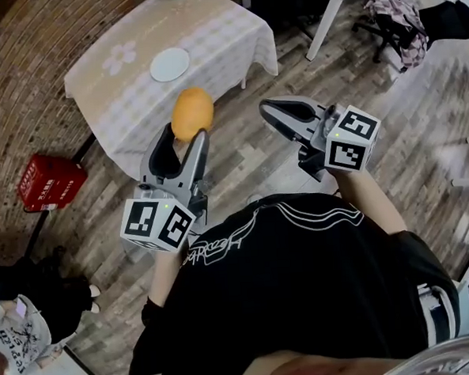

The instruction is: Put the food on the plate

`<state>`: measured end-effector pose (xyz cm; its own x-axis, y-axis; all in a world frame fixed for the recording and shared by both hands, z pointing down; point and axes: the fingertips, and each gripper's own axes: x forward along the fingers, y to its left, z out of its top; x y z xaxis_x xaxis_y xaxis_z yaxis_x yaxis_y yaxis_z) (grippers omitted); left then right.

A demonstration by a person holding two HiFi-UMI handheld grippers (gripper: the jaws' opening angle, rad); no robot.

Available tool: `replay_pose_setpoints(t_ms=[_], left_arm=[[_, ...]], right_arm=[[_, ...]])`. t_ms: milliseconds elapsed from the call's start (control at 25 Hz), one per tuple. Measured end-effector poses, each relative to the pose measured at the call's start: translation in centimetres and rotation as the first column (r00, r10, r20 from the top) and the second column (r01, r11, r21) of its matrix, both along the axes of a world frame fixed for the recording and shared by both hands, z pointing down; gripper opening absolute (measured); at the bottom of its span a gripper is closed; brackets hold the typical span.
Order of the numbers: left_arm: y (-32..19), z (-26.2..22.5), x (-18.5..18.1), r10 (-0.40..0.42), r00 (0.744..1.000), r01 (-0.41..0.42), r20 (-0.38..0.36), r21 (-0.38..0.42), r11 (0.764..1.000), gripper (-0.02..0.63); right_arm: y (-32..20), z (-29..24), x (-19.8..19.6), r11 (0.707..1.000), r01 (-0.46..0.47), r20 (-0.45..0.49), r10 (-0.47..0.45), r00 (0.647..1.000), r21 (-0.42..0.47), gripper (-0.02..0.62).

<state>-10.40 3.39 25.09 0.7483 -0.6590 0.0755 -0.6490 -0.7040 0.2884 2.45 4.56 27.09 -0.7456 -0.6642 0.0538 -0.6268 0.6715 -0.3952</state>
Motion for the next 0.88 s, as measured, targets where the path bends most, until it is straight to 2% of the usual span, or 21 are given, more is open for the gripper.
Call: replay_pose_setpoints(t_ms=[480, 880], left_arm=[[-6.0, 1.7, -0.7, -0.038, 0.999, 0.038, 0.016, -0.015, 0.999, 0.264], [-10.8, 2.5, -0.6, -0.098, 0.995, 0.099, 0.031, -0.019, 0.995, 0.264]], right_arm=[[-5.7, 2.0, -0.7, 0.999, 0.030, 0.006, -0.030, 1.000, -0.029, -0.003], [-11.4, 2.6, -1.2, 0.995, 0.098, 0.032, -0.097, 0.995, -0.029, -0.003]])
